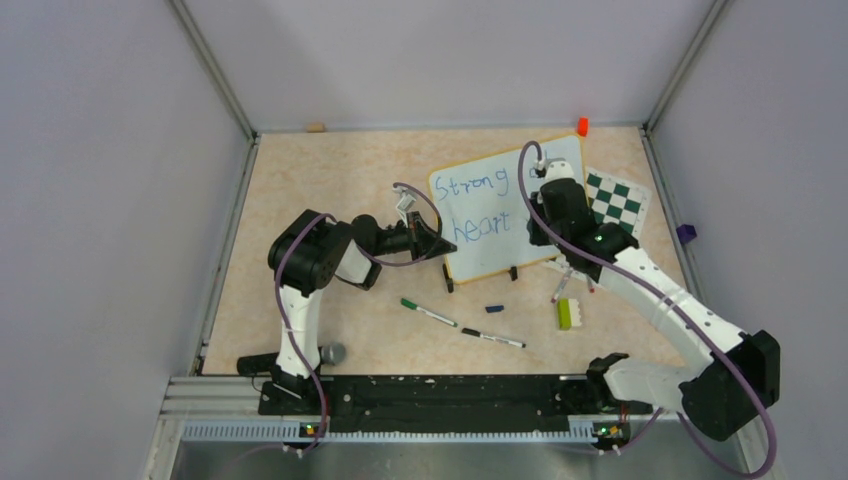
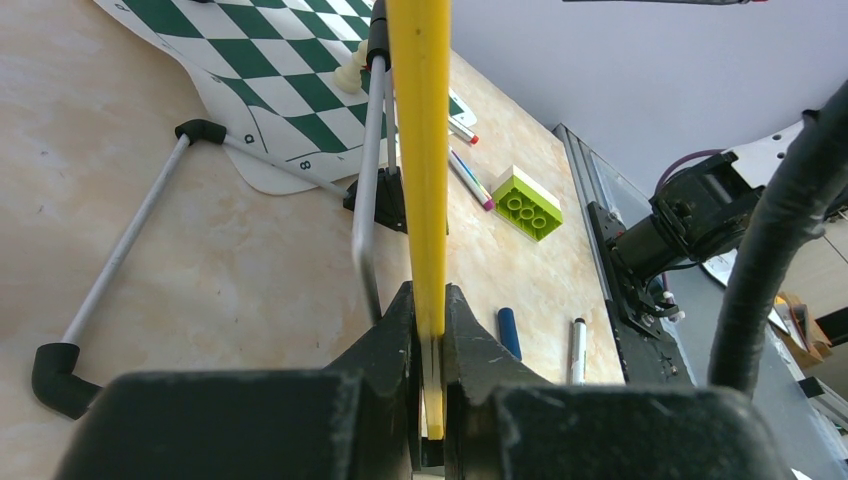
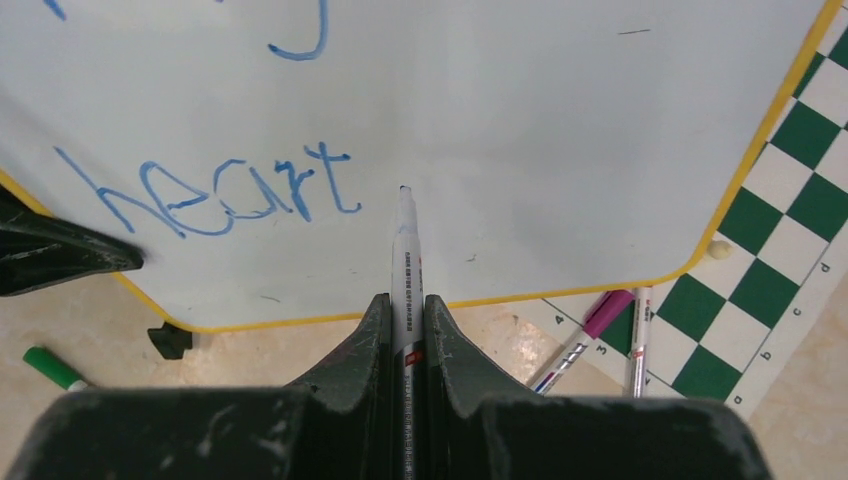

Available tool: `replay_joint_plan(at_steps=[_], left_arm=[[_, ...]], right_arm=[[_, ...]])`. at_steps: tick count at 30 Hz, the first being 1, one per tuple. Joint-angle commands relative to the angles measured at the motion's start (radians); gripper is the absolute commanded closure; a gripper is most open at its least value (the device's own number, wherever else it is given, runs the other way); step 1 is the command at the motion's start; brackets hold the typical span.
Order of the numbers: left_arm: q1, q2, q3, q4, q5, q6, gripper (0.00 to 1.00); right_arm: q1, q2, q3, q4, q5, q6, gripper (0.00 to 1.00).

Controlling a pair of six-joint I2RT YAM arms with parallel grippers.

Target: Write a sentence on the whiteboard

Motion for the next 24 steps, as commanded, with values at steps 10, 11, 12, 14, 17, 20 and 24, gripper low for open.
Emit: replay_joint_plan(at_steps=[10, 11, 12, 14, 17, 20, 24], left_arm=[[-0.024, 0.011, 0.003, 0.079, 0.121, 0.043, 1.0], [-0.025, 0.012, 0.004, 0.079, 0.122, 0.043, 1.0], [-0.024, 0.012, 0.004, 0.079, 0.122, 0.042, 1.0], [-0.024, 0.013, 0.004, 0.079, 0.121, 0.042, 1.0], [-0.025, 0.013, 0.005, 0.079, 0.121, 0.04, 1.0], [-0.024, 0.014, 0.007, 0.079, 0.123, 0.04, 1.0], [-0.025, 0.012, 0.006, 0.079, 0.124, 0.041, 1.0]], right_arm=[[-0.092, 0.008, 0.014, 0.041, -0.012, 0.042, 1.0], [-0.099, 0.007, 0.008, 0.043, -0.02, 0.042, 1.0], [-0.109, 0.003, 0.0, 0.046, -0.033, 0.041, 1.0], [-0.131, -0.005, -0.014, 0.061, -0.076, 0.041, 1.0], [-0.161, -0.008, -0.026, 0.083, -0.144, 0.045, 1.0], [-0.17, 0.0, -0.028, 0.098, -0.183, 0.045, 1.0], [-0.174, 0.009, -0.031, 0.102, -0.204, 0.048, 1.0]])
